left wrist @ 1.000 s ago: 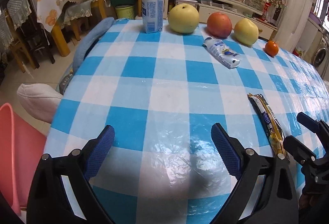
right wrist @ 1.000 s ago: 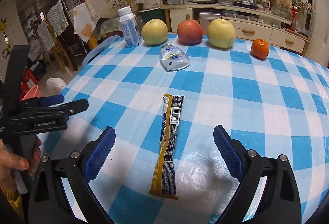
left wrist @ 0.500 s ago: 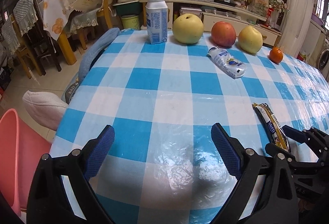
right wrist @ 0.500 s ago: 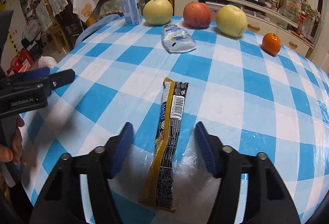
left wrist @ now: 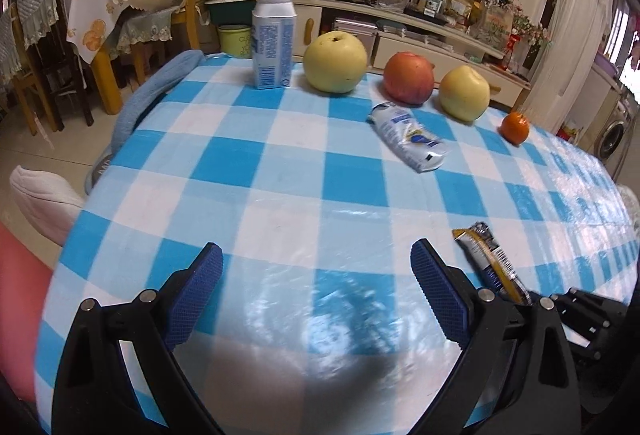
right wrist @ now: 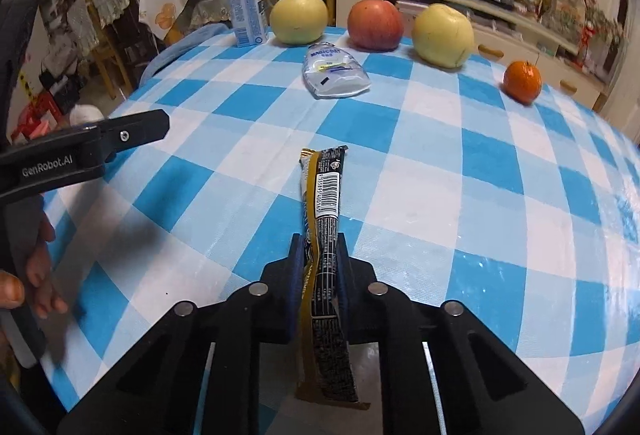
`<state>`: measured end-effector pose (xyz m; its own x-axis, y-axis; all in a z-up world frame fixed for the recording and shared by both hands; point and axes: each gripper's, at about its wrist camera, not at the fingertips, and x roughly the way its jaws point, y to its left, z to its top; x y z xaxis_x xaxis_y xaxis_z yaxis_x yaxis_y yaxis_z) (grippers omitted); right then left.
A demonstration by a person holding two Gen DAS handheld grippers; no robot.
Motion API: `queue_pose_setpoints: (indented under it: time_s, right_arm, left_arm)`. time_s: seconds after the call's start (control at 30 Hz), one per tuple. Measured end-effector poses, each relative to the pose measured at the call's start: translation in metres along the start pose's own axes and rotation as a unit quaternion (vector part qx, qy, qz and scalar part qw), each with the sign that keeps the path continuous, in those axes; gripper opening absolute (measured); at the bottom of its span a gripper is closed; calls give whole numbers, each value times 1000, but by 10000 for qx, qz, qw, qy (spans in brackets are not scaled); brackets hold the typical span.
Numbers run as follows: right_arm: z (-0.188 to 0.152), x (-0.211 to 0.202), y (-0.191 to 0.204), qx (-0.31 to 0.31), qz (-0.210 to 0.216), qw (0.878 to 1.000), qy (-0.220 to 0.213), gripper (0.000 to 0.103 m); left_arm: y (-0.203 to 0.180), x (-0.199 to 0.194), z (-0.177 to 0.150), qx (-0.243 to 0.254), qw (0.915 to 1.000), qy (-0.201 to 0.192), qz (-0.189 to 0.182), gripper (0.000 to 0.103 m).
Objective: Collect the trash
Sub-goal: 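Grasp the gold bar with the right gripper while the left grasps the white MAGICDAY pouch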
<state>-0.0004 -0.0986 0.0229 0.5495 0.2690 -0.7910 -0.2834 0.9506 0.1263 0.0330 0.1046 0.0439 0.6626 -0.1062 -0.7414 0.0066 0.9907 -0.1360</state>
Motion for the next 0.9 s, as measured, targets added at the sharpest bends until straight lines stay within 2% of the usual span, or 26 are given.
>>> queue_pose_setpoints:
  time_s: [0.1,0.3,0.5,0.8,0.9]
  right_arm:
    - [1,-7,-11,209,57,9997,-77,15]
    - [8,-32,-29,518,170,9978,-387,15]
    - [11,-46,-48,820,280,9949,-523,15]
    - [9,-58,-52,860,530,9932,-570,15]
    - [9,-60,-56,910,560,9926,-581,15]
  left_arm:
    - [-11,4,5,-45,9995,-161,-286,95]
    - [-51,18,31,290,9987,-403,-79,95]
    - [-87,63,63,119,9994,6,316,95]
    - [-101,120,89,-562,9955,566,507,95]
    - [-104,133,92,-568,9940,664,655,95]
